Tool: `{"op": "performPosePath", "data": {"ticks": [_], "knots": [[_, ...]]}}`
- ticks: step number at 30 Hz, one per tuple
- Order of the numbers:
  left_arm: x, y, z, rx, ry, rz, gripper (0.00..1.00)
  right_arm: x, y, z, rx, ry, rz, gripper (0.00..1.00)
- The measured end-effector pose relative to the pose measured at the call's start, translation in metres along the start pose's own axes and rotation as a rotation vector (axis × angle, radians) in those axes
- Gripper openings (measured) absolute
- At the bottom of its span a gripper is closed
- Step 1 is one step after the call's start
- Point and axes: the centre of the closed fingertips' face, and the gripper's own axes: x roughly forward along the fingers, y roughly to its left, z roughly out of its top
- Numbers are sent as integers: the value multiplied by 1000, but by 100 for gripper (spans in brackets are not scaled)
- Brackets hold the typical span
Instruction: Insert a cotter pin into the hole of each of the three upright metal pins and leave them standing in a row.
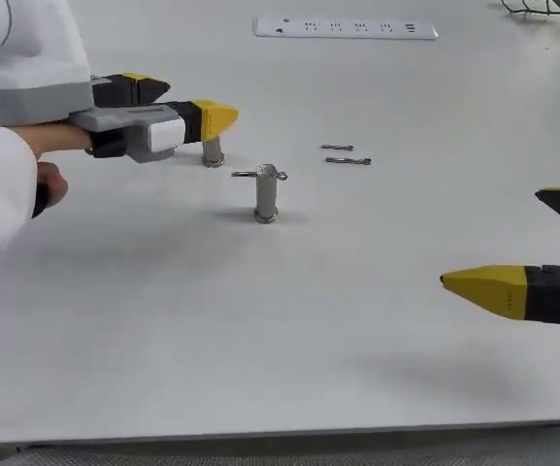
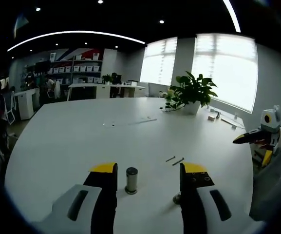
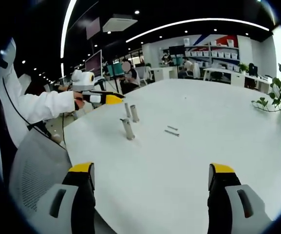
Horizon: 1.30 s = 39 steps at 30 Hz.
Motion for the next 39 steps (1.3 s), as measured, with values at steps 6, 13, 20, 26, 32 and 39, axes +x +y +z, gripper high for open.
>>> {"op": "performPosePath", "data": {"ticks": [6,13,20,26,32,39], "knots": [[15,2,-10,47,40,9,42,-1,-1,-4,5,18,1,95],[28,11,-18,63,97,26,35,-2,-1,-7,18,20,-4,94],[37,19,-28,90,137,52,31,-1,-1,-11,18,35,-10,94],[42,20,-34,93,156,44,29,-1,-5,-12,16,41,-7,93],[46,23,-37,88,161,57,22,1,-8,-16,20,55,-8,92],[48,28,-41,97,174,67,16,0,-3,-16,23,56,-5,91]]}}
